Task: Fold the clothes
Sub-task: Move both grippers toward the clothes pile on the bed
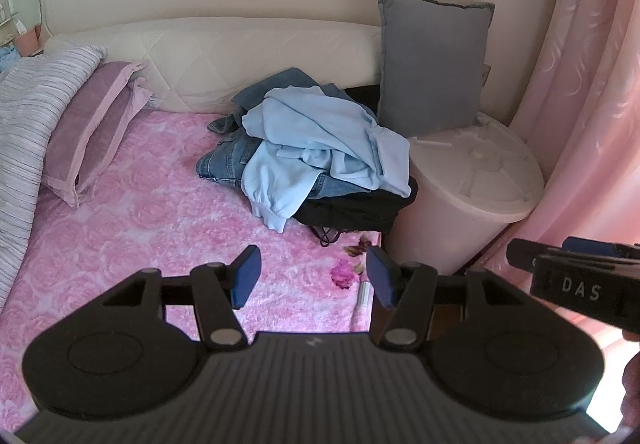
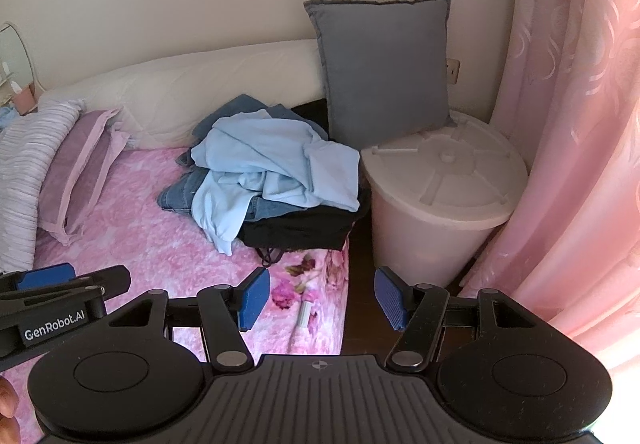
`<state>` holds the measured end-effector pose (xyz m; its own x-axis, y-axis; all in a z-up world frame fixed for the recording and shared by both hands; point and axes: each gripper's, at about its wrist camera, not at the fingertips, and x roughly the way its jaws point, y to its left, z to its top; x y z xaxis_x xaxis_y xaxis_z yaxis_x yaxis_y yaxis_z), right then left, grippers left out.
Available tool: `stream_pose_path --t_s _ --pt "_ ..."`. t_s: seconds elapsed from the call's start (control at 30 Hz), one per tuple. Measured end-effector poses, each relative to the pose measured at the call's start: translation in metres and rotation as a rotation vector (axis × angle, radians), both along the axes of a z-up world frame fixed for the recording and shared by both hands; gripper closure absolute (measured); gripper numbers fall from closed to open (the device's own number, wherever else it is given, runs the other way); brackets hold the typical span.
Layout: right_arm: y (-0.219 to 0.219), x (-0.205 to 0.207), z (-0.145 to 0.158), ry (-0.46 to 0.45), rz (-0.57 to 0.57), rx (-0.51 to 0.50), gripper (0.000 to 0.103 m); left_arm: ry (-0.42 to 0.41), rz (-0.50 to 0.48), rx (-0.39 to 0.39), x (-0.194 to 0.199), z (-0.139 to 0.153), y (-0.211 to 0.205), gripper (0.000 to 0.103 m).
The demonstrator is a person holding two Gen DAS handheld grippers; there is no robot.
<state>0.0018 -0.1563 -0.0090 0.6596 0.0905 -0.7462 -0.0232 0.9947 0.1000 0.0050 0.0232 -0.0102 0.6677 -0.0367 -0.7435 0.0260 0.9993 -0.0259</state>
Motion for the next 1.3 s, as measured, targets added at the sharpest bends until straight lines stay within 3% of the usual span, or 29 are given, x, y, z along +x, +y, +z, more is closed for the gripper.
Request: stream_pose_path --t_s 0.73,1.3 --pt "0.013 0.029 -0.002 0.013 0.028 -0.013 0.041 0.014 0.007 -0.005 0.026 -0.003 0.013 0.047" --pt "0.002 0.085 -0.029 0.027 0.083 0.032 0.041 0.069 0.077 0.004 0.088 -0.023 0.019 0.046"
